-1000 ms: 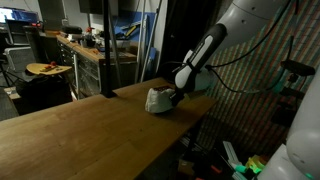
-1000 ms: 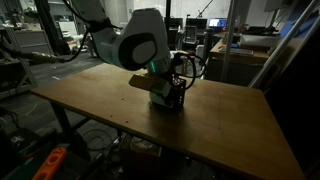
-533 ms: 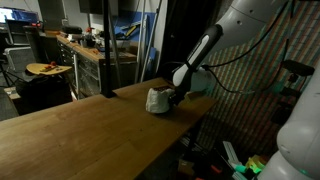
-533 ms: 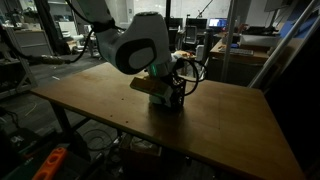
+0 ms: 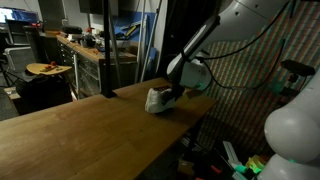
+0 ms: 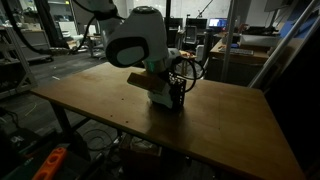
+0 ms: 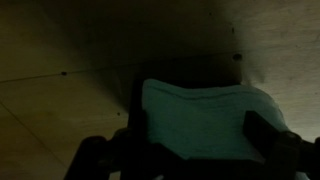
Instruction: Put the towel on the table into the box
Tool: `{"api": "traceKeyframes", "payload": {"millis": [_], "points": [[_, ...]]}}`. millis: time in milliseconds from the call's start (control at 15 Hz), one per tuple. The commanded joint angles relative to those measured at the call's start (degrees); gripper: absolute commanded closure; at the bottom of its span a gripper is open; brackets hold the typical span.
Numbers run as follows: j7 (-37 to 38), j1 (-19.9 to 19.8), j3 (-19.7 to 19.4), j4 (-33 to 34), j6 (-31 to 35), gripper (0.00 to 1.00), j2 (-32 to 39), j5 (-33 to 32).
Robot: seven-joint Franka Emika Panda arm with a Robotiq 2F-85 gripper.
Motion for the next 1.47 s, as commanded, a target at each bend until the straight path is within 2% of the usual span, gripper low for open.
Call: {"api": "traceKeyframes", "payload": {"millis": [0, 133, 200, 467, 733, 933, 1000, 1067, 1400], "points": [[-10.88, -10.65, 10.49, 0.53, -1.24, 0.03, -0.66, 10.55], [-16.09, -15.58, 14.40, 0.78, -2.21, 0.28, -0.41, 15.64], [-18.49, -17.69, 15.90, 0.81, -2.82, 0.28, -0.43, 17.91], [-26.81, -24.00, 19.71, 0.50, -5.29, 0.62, -1.14, 25.07], [-32.47, -27.60, 21.50, 0.02, -7.27, 0.94, -1.84, 29.54], [-35.46, -28.94, 22.14, -0.26, -7.77, 0.99, -1.84, 31.18], [-36.18, -29.16, 22.27, -0.30, -7.82, 0.71, -1.80, 31.44], [-36.89, -29.25, 22.40, -0.30, -7.70, 0.71, -1.70, 31.69], [-39.64, -29.26, 23.76, 0.17, -7.49, 0.31, -1.24, 32.73]]}}
